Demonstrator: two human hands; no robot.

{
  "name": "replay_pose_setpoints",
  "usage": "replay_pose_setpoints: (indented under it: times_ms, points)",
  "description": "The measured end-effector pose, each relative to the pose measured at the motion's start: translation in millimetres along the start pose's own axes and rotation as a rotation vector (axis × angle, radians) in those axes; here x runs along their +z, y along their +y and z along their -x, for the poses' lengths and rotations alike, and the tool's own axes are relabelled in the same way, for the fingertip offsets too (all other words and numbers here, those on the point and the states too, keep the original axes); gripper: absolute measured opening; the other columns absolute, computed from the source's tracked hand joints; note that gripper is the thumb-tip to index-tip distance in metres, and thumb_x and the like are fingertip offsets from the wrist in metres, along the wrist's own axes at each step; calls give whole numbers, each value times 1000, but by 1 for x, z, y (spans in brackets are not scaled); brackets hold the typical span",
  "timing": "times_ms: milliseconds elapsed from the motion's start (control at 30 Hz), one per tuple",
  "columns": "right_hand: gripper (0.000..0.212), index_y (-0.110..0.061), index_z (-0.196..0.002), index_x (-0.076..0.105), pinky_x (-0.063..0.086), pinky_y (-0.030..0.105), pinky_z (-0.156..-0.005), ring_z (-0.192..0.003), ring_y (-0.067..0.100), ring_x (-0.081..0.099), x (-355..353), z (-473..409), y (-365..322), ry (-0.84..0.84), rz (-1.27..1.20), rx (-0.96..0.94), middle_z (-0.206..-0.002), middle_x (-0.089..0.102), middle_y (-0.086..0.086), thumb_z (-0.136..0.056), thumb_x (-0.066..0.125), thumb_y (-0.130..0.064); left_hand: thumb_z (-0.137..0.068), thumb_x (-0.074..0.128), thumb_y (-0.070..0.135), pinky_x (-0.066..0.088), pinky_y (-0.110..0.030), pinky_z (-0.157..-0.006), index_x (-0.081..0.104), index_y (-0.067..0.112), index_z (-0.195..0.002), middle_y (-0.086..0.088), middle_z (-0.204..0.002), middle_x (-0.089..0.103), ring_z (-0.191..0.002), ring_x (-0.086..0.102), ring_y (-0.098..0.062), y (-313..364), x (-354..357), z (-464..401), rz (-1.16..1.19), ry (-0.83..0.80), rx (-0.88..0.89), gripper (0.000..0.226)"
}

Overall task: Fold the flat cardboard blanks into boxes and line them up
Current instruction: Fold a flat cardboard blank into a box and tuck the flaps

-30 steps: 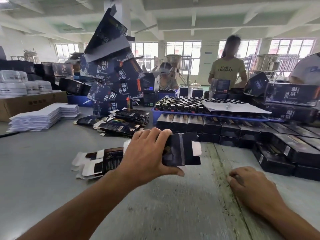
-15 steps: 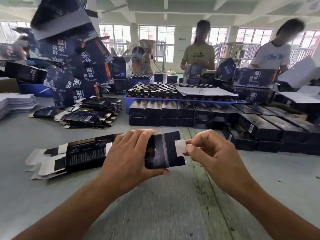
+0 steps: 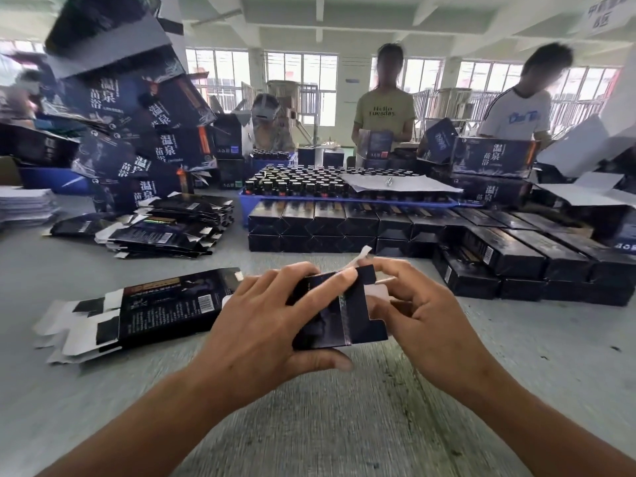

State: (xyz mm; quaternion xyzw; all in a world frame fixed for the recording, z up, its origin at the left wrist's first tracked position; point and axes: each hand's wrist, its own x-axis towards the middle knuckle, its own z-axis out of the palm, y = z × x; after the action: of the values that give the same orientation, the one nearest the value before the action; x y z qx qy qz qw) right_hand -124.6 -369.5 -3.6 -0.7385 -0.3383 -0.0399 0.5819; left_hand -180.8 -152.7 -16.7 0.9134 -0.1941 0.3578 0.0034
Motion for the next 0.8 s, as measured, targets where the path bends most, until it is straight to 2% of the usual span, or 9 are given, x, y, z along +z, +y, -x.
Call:
replay_pose_setpoints:
  times_ms: [133, 267, 400, 500, 700, 800]
  points:
    - [42, -44, -127, 60, 60, 23, -71, -89, 10, 75, -1, 1, 1, 3, 25, 1, -103, 75, -14, -97, 63, -14, -87, 37, 80, 51, -43, -91, 21, 40, -156, -9, -135, 51, -111, 58, -25, 0, 0, 0, -27, 12, 43, 82]
    - [45, -48, -129, 58, 59, 25, -69, -89, 10, 74, 0, 1, 3, 2, 73, -3, -103, 74, -12, -99, 62, -16, -89, 39, 78, 53, -42, -91, 26, 42, -154, -5, -138, 48, -112, 58, -23, 5, 0, 2, 33, -48, -37, 75]
    - [45, -47, -132, 56, 58, 23, -67, -88, 9, 73, 1, 1, 6, -1, 103, -2, -101, 74, -12, -99, 61, -17, -87, 46, 72, 49, -39, -97, 35, 41, -147, 3, -137, 45, -116, 56, -18, 11, 1, 4, 106, -54, -98, 68]
    - [45, -46, -136, 53, 57, 20, -68, -86, 7, 73, 2, 2, 5, 4, 144, -20, -101, 74, -15, -100, 62, -21, -86, 50, 68, 50, -41, -95, 41, 38, -144, 2, -136, 47, -115, 56, -19, 10, -1, 4, 109, -28, -94, 65]
    - [47, -50, -140, 46, 62, 35, -77, -84, 16, 74, 4, 4, 5, -3, 233, -50, -101, 74, -9, -101, 59, -27, -89, 44, 69, 50, -40, -92, 36, 44, -148, -4, -138, 45, -114, 57, -23, 8, -4, 5, 49, -50, -47, 65]
    - [47, -53, -138, 46, 62, 34, -74, -83, 12, 73, 4, 4, 4, 5, 228, -65, -97, 73, -13, -101, 58, -27, -90, 45, 70, 50, -39, -92, 39, 43, -146, -3, -139, 45, -113, 58, -22, 9, -5, 4, 46, -62, -54, 62]
